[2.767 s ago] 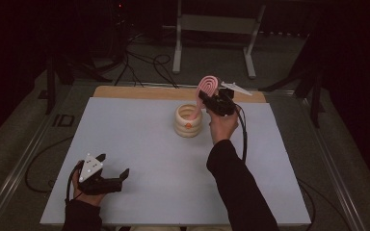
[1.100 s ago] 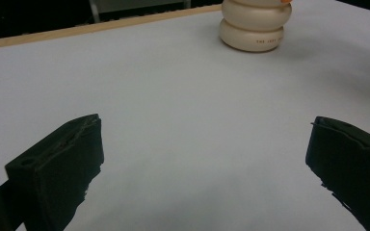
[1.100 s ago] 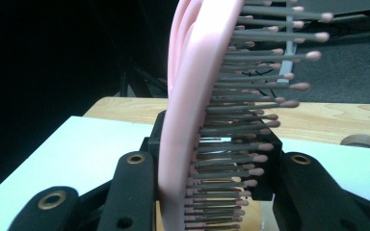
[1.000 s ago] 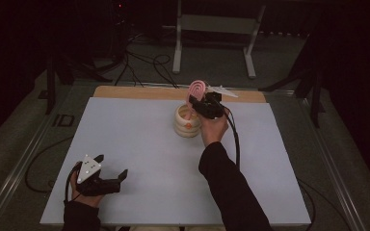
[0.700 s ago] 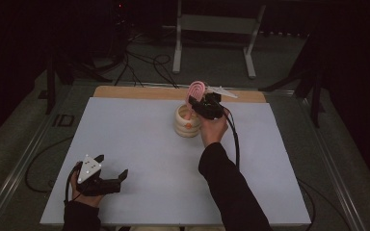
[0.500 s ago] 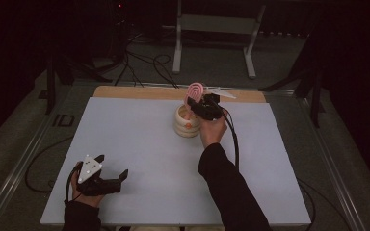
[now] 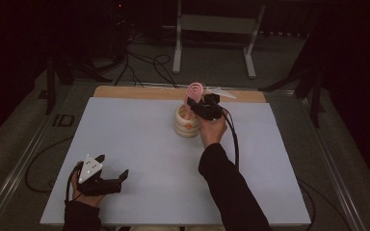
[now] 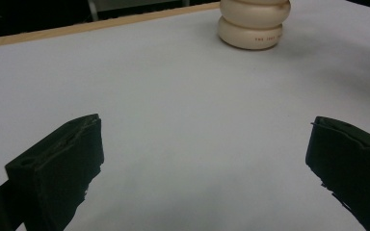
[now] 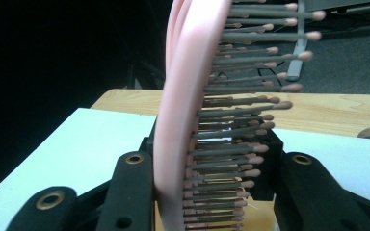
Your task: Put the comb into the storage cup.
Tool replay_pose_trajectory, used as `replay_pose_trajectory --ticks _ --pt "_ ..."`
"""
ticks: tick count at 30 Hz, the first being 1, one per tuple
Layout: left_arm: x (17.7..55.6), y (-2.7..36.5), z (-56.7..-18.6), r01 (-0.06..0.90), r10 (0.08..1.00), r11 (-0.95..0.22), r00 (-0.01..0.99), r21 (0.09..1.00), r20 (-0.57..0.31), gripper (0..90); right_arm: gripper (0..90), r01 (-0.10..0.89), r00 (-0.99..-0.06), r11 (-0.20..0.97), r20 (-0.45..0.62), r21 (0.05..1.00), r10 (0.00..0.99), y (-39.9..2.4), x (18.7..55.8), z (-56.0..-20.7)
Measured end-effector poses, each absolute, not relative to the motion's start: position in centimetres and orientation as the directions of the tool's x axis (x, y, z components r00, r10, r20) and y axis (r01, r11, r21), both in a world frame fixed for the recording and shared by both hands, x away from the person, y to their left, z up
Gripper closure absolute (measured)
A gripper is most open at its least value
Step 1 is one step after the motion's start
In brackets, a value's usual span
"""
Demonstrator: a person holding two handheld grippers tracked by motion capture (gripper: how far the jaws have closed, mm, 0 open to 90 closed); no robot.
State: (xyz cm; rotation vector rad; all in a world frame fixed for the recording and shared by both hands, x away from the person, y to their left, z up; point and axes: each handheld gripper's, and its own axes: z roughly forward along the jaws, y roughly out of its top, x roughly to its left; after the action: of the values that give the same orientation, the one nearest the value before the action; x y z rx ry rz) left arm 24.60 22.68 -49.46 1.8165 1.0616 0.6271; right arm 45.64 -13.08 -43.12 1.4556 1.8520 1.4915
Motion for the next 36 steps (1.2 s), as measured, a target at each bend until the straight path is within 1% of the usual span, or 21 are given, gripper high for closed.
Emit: replay_pose_trajectory --ticks 20,23,28,36 --pt "24.6 22.7 -49.5 0.402 0.867 -0.214 0.498 0.890 -0.017 0.8 61.9 0.505 -0.388 -0.101 0.330 0.857 0.860 -14.4 45.7 -43.4" --pt "24.6 22.7 -49.5 0.401 0.867 -0.214 0.498 0.891 -0.016 0.8 60.2 0.506 -0.399 -0.087 0.323 0.858 0.858 -14.5 45.7 -43.4" --pt "24.6 22.7 -49.4 0.401 0.867 -0.213 0.498 0.891 -0.017 0.8 57.0 0.508 -0.389 -0.083 0.315 0.857 0.866 -15.1 45.7 -43.4" --pt "24.5 22.7 -49.4 0.401 0.866 -0.214 0.500 0.891 -0.017 0.8 50.7 0.518 -0.378 -0.042 0.273 0.854 0.885 -15.7 45.6 -43.5"
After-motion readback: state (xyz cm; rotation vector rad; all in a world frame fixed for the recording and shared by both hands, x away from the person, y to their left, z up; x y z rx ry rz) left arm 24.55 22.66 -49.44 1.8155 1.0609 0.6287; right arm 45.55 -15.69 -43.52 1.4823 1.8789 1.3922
